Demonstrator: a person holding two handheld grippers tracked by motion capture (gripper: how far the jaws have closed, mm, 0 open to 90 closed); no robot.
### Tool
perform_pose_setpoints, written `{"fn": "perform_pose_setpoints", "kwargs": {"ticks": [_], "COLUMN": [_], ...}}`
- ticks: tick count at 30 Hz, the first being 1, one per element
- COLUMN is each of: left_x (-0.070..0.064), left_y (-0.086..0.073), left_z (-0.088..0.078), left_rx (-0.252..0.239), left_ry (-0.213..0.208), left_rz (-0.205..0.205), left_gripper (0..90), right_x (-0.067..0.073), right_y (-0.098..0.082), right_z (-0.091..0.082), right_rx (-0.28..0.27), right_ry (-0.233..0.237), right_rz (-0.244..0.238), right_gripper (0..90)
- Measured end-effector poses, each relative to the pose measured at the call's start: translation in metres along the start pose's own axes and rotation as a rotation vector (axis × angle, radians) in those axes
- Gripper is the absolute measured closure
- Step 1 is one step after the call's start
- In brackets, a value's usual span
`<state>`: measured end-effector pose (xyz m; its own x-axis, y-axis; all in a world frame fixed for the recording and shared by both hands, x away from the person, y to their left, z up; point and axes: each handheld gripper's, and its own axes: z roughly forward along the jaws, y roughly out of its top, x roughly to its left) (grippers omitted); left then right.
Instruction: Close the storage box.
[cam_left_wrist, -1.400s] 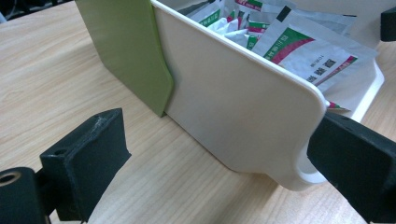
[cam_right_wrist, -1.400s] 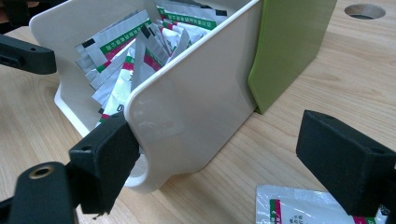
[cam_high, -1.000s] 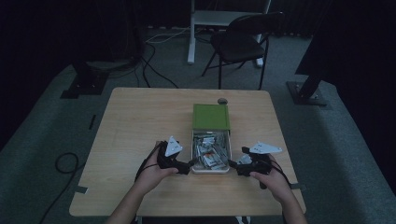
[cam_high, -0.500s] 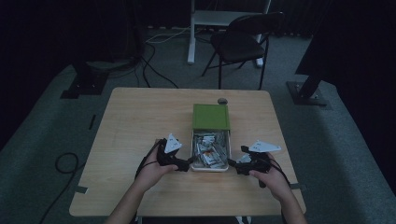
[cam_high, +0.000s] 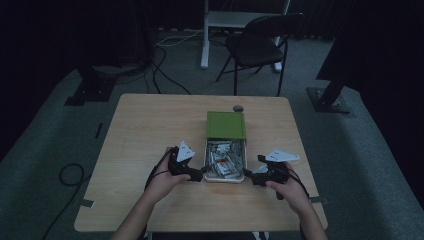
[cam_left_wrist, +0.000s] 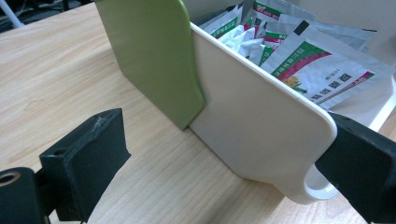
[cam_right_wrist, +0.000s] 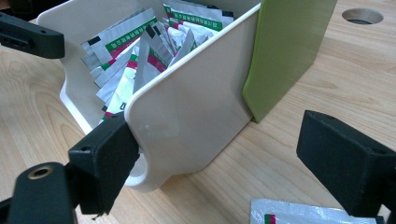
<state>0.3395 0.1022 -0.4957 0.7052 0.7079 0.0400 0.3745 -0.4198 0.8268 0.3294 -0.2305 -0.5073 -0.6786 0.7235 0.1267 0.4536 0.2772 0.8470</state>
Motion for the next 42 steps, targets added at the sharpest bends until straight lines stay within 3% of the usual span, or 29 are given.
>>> {"fn": "perform_pose_setpoints", "kwargs": {"ticks": [42], "left_x": [0.012], "left_y": [0.009], "left_z": [0.009], "left_rx": [-0.009], "left_ry": [0.009], "left_rz": [-0.030], "left_gripper": [5.3], "right_x": [-0.010], "right_y": [0.010], "right_z": [0.007], "right_rx": [-0.017], "right_ry": [-0.029], "right_rz": [0.023], "right_gripper": [12.9]}}
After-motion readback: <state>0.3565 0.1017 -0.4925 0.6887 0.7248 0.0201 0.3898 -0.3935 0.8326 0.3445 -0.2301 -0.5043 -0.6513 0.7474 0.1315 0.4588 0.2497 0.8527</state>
